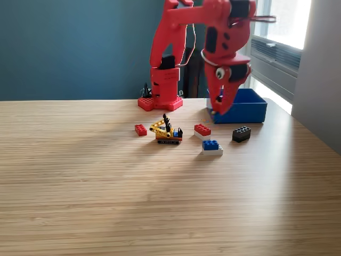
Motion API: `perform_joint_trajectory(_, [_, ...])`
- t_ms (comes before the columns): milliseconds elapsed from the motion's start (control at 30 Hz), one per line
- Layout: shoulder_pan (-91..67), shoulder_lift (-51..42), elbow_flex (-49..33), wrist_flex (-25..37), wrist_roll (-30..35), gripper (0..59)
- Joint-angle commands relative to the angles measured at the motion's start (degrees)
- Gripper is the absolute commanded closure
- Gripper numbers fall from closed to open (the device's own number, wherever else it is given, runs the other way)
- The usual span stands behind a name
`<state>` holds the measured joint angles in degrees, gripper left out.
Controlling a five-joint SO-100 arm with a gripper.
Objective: Grasp a lego block and put it in the bin.
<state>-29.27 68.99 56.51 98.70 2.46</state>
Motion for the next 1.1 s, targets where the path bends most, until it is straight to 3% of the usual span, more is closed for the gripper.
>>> perform_joint_trajectory(33, [-12.48, 15.82, 2.9, 2.02, 3.6, 58.6])
perform_joint_trajectory(433, [-31.82, 18.28, 10.2, 1.85, 7.21, 58.6])
perform_joint_trajectory(900, [-37.44, 18.28, 13.8, 1.76, 6.77, 58.4])
perform_joint_trajectory(933, [-37.44, 18.28, 14.15, 1.76, 6.42, 57.4])
perform_joint_trajectory(1033, [-37.44, 18.28, 15.12, 1.76, 5.63, 41.0])
perform_joint_trajectory(1100, [-37.44, 18.28, 15.64, 1.76, 5.36, 33.3])
